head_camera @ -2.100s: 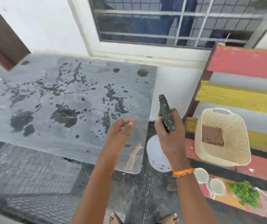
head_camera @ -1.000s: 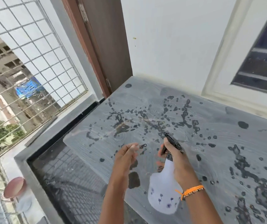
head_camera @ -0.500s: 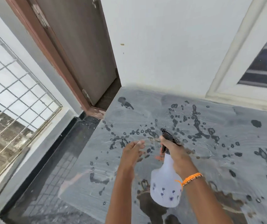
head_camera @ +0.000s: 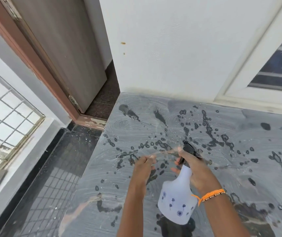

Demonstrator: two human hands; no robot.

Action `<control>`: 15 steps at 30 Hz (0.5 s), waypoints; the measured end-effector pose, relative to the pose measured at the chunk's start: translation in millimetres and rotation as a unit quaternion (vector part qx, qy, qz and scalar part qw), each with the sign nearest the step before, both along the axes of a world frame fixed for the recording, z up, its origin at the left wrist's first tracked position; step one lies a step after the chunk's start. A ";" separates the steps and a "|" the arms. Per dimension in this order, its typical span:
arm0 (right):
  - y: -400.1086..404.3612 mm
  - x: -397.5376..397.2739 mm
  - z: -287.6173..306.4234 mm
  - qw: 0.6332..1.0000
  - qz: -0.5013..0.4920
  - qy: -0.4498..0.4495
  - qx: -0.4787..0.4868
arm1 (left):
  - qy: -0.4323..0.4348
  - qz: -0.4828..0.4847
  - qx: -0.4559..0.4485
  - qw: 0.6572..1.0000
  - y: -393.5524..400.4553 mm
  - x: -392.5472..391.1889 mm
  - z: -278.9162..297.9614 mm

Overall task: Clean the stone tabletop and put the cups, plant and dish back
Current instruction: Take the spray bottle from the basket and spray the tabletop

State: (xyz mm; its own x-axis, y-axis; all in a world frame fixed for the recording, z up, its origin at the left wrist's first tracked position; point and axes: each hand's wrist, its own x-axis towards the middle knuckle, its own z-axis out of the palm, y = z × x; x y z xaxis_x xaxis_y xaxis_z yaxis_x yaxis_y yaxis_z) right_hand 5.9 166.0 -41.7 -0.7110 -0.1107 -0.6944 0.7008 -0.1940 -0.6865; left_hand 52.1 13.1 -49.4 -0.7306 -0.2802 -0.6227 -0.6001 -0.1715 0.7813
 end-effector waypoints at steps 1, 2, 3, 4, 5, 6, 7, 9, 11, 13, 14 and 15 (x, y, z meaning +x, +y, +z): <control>2.7 1.1 -0.5 1.000 0.006 0.006 -0.007 | -0.007 -0.002 -0.001 1.000 1.2 -0.7 -1.4; 4.4 2.3 -0.8 1.000 0.016 0.008 -0.014 | -0.012 -0.002 -0.002 1.000 2.1 -1.4 -3.1; 5.3 3.8 -1.3 0.999 0.035 0.006 -0.020 | -0.018 -0.002 -0.002 1.000 3.3 -1.6 -4.9; 4.4 5.5 -1.5 0.998 0.063 0.003 -0.020 | -0.022 -0.001 -0.001 1.000 3.9 -1.5 -6.8; 2.3 7.5 -1.4 0.996 0.091 0.006 -0.012 | -0.025 -0.001 -0.001 1.000 4.6 -0.9 -8.2; -0.2 9.7 -1.0 0.994 0.108 0.014 0.002 | -0.025 0.002 0.000 1.000 5.4 -0.5 -9.2; -1.5 11.7 -1.7 0.993 0.110 0.024 0.015 | -0.024 0.005 0.000 1.000 6.6 -0.5 -9.8; 1.3 12.7 -3.2 0.996 0.080 0.025 0.030 | -0.020 0.011 0.001 1.000 11.0 -1.4 -10.8; 15.3 11.0 -3.1 0.999 0.044 0.010 0.011 | -0.016 0.013 0.003 1.000 21.0 -3.0 -10.9; 34.8 8.7 0.5 0.999 0.027 0.006 -0.023 | -0.013 -0.005 -0.001 1.000 33.9 -5.1 -10.1; 48.2 8.6 3.5 0.999 0.017 0.005 -0.045 | -0.010 -0.022 -0.006 1.000 44.6 -5.9 -9.2; 56.9 8.6 6.4 0.997 0.006 0.002 -0.070 | -0.007 -0.038 -0.012 0.999 51.9 -5.7 -9.4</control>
